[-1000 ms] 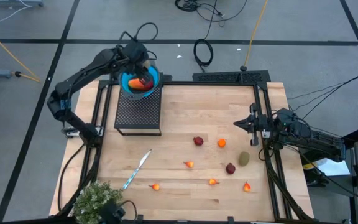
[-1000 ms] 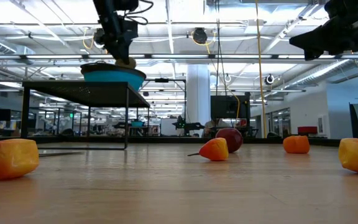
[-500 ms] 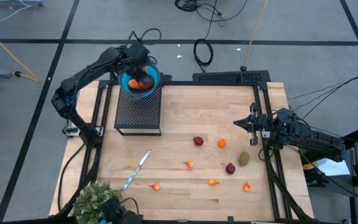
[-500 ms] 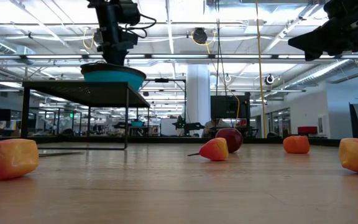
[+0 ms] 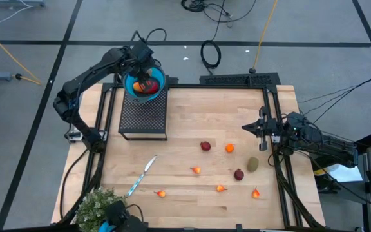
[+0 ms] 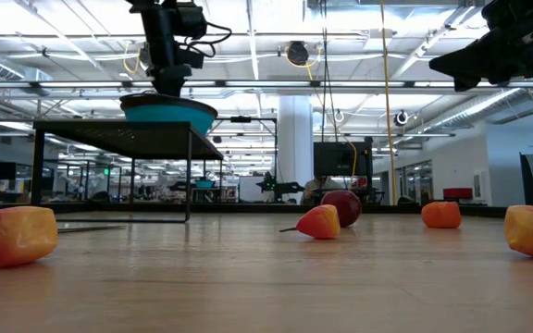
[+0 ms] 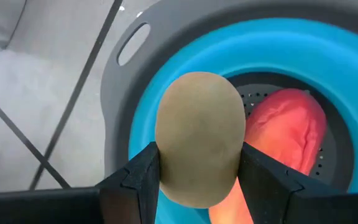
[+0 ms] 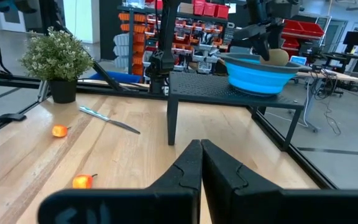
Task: Pick & Place Fruit
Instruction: Put the brown kiwi into the blue strainer bowl on the shelf
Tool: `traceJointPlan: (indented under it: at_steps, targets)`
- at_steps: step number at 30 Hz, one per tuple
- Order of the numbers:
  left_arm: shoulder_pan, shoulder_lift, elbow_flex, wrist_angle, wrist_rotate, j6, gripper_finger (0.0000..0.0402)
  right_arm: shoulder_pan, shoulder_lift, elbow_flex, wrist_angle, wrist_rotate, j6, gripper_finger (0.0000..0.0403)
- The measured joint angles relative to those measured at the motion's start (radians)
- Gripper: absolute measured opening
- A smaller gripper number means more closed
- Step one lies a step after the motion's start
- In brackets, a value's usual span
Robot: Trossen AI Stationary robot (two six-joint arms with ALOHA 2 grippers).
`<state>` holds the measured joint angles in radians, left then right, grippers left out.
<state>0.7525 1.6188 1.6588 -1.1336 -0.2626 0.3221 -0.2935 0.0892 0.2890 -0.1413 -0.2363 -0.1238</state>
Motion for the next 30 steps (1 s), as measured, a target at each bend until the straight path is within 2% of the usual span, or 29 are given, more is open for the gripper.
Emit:
traceJointPlan:
  at_steps: [4, 10, 23, 26, 30]
  targets:
    - [0.000, 0.000, 0.000, 0.001, 0.000, 0.057, 0.0177, 0.000, 0.000, 0.000, 0.000, 0.000, 0.000, 0.0000]
    - [-0.001, 0.000, 0.000, 0.001, 0.001, 0.062, 0.0184, 0.000, 0.000, 0.000, 0.000, 0.000, 0.000, 0.0000]
    - [-0.001, 0.000, 0.000, 0.001, -0.001, 0.063, 0.0283, 0.000, 0.000, 0.000, 0.002, 0.000, 0.000, 0.0000]
    - [-0.009, -0.003, 0.000, 0.004, -0.057, 0.070, 0.0298, 0.000, 0.000, 0.000, 0.002, 0.000, 0.000, 0.0000]
    - [-0.046, -0.029, -0.001, 0.025, -0.202, 0.049, 0.0304, 0.000, 0.000, 0.000, 0.002, 0.000, 0.000, 0.0000]
